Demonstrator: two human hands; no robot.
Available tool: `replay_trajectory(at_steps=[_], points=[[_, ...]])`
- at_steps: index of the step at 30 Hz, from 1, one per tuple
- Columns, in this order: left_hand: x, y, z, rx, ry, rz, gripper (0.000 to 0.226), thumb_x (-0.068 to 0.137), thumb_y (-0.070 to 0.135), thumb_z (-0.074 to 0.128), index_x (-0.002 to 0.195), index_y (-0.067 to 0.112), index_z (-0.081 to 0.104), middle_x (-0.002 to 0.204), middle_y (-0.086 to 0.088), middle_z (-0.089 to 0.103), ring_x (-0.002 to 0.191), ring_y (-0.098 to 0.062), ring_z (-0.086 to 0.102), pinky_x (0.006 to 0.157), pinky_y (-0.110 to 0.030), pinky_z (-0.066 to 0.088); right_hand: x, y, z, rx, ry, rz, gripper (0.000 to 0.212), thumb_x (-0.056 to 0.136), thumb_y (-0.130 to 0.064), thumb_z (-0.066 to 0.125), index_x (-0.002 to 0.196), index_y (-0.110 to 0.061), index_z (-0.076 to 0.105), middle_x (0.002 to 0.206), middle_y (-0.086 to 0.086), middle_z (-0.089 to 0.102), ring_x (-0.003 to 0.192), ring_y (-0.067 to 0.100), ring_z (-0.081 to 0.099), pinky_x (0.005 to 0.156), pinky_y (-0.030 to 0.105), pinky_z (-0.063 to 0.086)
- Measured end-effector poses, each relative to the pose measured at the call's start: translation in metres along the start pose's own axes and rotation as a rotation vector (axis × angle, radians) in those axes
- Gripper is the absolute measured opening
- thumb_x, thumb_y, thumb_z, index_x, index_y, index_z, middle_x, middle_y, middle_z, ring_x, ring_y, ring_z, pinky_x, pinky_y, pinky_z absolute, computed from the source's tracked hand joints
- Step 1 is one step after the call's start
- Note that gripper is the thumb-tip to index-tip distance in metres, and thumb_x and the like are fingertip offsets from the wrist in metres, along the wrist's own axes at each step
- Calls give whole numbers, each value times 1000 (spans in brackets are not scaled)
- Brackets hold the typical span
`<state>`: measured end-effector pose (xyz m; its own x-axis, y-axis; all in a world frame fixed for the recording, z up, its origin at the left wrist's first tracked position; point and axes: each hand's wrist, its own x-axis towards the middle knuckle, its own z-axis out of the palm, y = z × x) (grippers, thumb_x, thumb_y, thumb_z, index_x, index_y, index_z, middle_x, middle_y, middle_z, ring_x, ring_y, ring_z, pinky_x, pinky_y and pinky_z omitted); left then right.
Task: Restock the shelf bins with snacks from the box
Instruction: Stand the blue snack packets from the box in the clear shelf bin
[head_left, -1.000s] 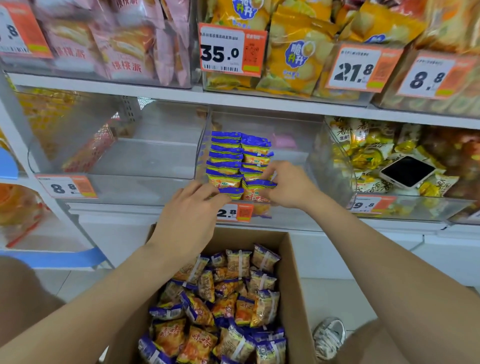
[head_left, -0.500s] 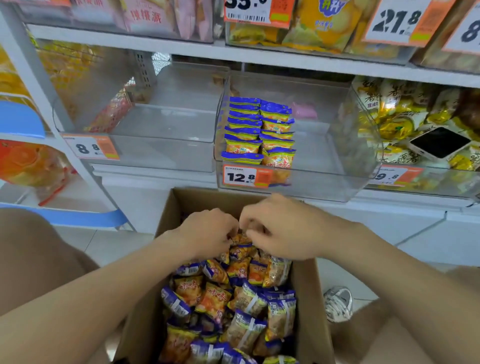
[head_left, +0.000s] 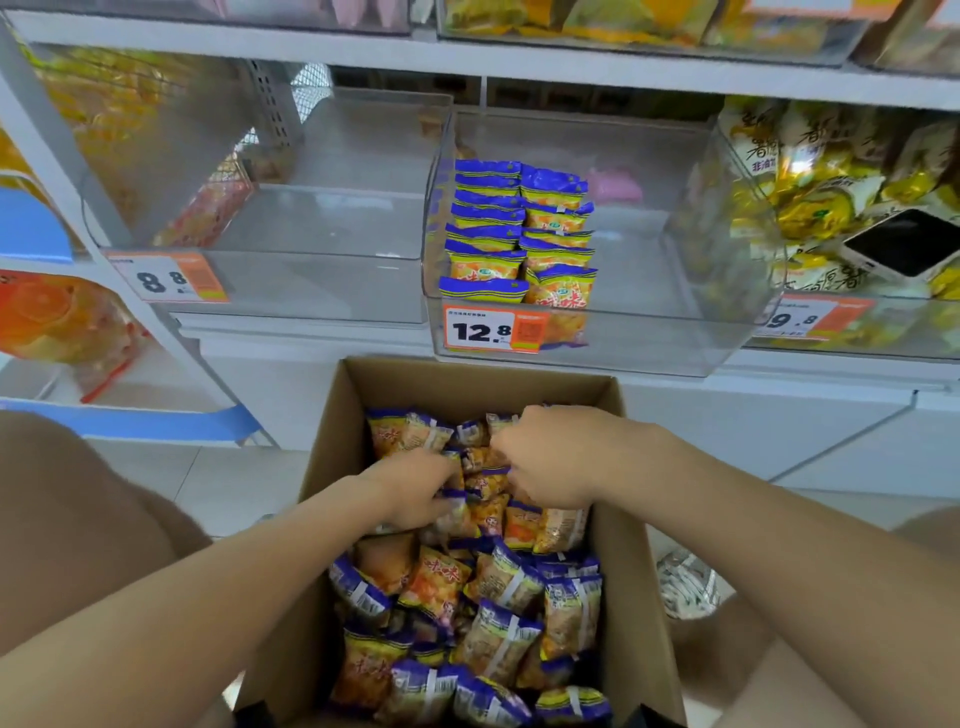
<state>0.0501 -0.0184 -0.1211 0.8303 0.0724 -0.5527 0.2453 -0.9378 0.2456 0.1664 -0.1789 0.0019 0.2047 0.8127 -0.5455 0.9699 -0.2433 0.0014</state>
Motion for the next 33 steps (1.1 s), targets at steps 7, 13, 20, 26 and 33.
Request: replay_trajectory(at_steps=[7, 13, 20, 26, 33], points=[[-31, 45, -65, -781, 368, -6, 30, 108, 40, 53, 112, 15, 68, 92, -9, 72, 76, -23, 68, 72, -49, 56, -22, 28, -22, 174, 167, -53, 92, 65, -46, 97, 129, -31, 32, 116, -2, 52, 97, 23, 58, 72, 44, 55], [-76, 60, -117, -1547, 282, -65, 31, 109, 29, 56, 122, 4, 67, 88, -12, 70, 66, -17, 63, 60, -28, 56, -55, 40, -39, 400, 570, -245, 61, 79, -14, 81, 125, -36, 47, 125, -14, 49, 110, 15, 54, 81, 44, 54], [-105, 62, -142, -777, 808, 311, 23, 108, 34, 54, 127, 33, 65, 113, 14, 71, 107, -4, 66, 88, -17, 50, -61, 55, -60, 761, 814, -49, 46, 99, -43, 66, 134, -13, 59, 107, 5, 75, 89, 18, 74, 76, 42, 58], [-110, 72, -155, -752, 821, 339, 33, 96, 40, 68, 126, 27, 67, 112, 18, 75, 107, 2, 69, 89, -17, 54, -73, 43, -68, 1085, 858, -139, 27, 103, -21, 66, 128, -11, 64, 101, 9, 77, 77, 17, 77, 65, 29, 60], [-101, 56, -176, -40, 1007, 218, 33, 106, 34, 51, 136, 24, 59, 129, 5, 55, 114, -16, 53, 97, -38, 48, -73, 101, -77, 437, 1143, 146, 42, 103, -31, 65, 143, -23, 62, 123, 0, 71, 102, 15, 65, 83, 22, 42]])
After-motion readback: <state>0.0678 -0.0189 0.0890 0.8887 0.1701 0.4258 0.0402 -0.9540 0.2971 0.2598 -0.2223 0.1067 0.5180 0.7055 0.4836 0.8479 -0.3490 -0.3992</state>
